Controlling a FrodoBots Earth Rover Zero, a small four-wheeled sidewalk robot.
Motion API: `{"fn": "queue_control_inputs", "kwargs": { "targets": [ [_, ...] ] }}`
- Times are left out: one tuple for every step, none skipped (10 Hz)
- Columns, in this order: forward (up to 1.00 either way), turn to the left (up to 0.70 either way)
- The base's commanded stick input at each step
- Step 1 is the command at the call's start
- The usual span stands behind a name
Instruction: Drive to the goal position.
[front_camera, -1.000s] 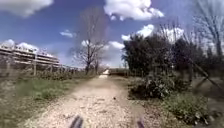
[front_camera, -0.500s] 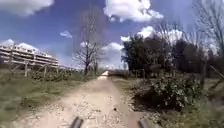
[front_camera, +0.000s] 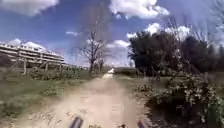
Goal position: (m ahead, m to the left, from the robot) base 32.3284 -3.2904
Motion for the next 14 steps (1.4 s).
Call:
{"fn": "queue_control_inputs", "kwargs": {
  "targets": [
    [1.00, 0.27],
    [1.00, 0.27],
    [1.00, 0.27],
    [1.00, 0.09],
    [1.00, 0.00],
    [1.00, 0.00],
    [1.00, 0.00],
    [1.00, 0.00],
    [1.00, 0.00],
    [1.00, 0.00],
    [1.00, 0.00],
    [1.00, 0.00],
    [1.00, 0.00],
    [1.00, 0.00]
  ]
}}
